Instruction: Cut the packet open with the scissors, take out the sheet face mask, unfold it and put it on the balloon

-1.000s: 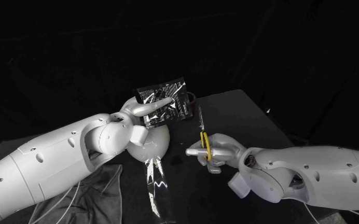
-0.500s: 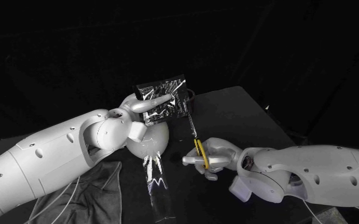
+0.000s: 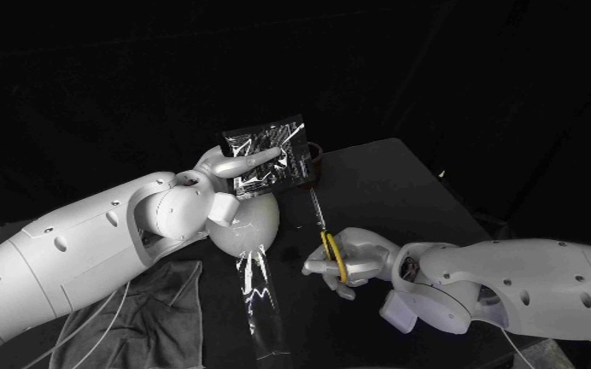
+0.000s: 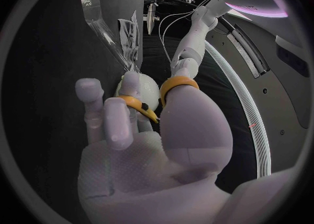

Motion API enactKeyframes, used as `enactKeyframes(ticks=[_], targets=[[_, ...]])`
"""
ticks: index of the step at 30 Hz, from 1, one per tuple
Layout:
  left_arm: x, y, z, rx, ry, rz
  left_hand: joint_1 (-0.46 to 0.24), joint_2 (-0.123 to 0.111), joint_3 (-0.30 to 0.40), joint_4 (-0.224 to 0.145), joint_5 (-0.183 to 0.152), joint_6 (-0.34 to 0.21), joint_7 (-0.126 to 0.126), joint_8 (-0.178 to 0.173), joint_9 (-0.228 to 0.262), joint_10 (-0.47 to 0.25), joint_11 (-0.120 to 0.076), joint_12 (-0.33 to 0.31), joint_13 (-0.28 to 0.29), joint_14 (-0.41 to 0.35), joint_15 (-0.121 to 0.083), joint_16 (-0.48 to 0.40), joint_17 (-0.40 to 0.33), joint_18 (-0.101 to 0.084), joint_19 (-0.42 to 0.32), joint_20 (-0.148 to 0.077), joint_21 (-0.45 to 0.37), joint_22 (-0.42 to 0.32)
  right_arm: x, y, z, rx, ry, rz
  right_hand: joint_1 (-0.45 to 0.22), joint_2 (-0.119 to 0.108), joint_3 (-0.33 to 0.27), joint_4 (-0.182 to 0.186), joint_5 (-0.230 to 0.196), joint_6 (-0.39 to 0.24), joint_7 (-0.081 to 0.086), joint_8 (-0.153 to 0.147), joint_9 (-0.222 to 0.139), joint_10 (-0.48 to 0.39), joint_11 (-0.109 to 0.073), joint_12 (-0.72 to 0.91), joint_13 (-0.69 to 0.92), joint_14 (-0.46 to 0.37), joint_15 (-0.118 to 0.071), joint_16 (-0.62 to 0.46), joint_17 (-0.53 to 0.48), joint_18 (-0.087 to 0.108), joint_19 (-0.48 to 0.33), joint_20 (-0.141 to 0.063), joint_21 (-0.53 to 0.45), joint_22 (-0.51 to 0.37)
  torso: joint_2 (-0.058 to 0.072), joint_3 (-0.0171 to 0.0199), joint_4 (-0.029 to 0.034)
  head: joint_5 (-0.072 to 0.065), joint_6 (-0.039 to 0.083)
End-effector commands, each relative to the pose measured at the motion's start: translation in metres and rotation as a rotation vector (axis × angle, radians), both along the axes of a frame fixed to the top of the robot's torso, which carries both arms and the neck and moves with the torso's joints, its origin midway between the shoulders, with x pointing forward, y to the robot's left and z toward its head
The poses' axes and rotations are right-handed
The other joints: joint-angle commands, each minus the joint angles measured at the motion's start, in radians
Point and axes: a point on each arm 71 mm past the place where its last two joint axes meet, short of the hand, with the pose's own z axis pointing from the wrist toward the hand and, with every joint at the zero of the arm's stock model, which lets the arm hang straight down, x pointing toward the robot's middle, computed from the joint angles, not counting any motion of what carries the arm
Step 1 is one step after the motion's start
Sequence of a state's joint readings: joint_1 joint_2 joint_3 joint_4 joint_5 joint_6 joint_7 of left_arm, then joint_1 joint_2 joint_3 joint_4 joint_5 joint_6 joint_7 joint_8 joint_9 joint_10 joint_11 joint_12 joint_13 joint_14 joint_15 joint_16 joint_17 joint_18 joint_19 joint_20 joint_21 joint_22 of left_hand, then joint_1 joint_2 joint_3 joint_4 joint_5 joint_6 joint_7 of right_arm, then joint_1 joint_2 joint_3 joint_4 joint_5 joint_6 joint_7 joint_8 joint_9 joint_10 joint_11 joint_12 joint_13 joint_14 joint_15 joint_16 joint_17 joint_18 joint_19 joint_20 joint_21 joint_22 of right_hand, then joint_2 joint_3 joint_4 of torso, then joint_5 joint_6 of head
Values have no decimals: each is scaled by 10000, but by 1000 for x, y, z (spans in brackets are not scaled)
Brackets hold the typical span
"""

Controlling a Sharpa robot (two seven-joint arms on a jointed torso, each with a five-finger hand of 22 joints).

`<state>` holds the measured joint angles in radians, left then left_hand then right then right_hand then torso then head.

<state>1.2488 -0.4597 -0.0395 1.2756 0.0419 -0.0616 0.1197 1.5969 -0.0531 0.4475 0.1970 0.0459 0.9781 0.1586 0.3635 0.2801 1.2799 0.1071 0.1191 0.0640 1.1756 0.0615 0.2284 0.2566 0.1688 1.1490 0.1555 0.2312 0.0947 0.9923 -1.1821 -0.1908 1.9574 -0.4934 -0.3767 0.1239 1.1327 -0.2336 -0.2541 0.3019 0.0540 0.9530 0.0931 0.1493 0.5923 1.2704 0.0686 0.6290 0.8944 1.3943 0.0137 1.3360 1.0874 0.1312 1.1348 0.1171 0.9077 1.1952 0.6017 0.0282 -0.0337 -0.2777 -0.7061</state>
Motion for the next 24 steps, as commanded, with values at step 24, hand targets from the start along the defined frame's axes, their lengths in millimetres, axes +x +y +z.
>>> enactKeyframes(ticks=[24], targets=[[-7,-3,3,-164,195,-819,-68,39,147,-23,33,51,9,63,488,238,-135,-42,14,61,-25,58,30,136,94,-17,66,4,-4,6,1,134,125,533,-217,-697,-417,34,128,-4160,1032,3,-175,-1658,433,-2376,-2250,-1937,299,-1371,-2522,463,-1724,289,-1989,-989,1,-8,8,36,-84]])
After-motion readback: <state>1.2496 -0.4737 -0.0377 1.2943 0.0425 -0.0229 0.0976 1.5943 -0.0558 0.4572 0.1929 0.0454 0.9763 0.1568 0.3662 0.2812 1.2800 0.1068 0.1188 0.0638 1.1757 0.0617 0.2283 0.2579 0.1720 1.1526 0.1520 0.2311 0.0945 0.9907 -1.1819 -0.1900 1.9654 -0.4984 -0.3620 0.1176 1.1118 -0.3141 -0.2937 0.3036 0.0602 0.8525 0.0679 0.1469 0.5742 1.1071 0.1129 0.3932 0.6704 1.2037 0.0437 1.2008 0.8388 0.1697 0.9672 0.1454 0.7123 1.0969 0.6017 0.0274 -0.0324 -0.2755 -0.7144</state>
